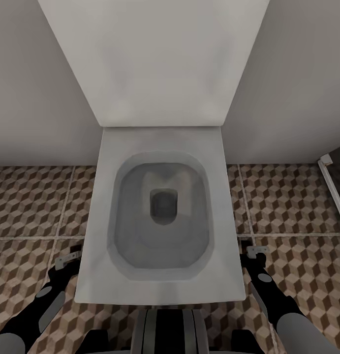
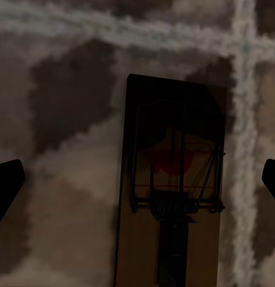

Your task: Take the four mousetraps from the cabinet in the bathroom and place them on the bathroom floor. Make sure all four end up on the same floor surface, and ensure that at least two of them are either under or directly next to the same bathroom sink.

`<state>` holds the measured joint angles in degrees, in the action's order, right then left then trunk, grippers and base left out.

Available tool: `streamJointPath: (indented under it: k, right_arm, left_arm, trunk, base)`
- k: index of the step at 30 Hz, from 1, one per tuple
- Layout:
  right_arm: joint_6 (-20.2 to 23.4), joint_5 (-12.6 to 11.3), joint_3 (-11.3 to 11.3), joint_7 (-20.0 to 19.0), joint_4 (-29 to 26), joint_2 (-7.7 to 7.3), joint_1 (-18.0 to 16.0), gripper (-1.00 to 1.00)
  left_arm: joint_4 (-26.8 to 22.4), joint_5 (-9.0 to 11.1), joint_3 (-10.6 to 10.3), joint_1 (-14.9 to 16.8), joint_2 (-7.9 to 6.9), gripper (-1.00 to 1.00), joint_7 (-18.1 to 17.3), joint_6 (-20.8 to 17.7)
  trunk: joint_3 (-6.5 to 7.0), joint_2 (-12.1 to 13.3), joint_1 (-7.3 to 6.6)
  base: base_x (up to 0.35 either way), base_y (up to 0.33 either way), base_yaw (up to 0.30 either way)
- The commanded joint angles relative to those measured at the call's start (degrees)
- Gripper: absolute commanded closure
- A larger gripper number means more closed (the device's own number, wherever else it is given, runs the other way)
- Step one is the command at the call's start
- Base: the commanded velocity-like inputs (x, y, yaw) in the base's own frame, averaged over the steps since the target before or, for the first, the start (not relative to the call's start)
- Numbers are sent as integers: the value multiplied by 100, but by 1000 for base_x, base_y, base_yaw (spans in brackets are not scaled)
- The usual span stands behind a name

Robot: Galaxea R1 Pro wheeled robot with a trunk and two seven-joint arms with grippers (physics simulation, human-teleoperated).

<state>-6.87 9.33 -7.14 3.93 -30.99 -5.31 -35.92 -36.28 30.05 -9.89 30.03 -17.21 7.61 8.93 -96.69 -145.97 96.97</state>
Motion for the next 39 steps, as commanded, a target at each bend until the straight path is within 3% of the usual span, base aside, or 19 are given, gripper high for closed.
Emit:
streamJointPath:
  k: [1,23,39]
  right_arm:
    - [-16,60,-17,12,5,3,-3,-100]
    - [-16,59,-17,12,5,1,-3,-100]
    - [-16,59,-19,12,5,-1,-3,-100]
  left_arm:
    - [-1,45,-48,3,-9,-100,47,29]
    - [-10,53,-37,3,-19,-100,48,38]
    - [-6,54,-31,3,-20,-100,48,39]
  trunk:
    - [-3,-1,-1]
    - [-3,-1,-1]
    - [-3,-1,-1]
  base:
    - [0,0,0]
    - [-8,0,0]
    - [-287,0,0]
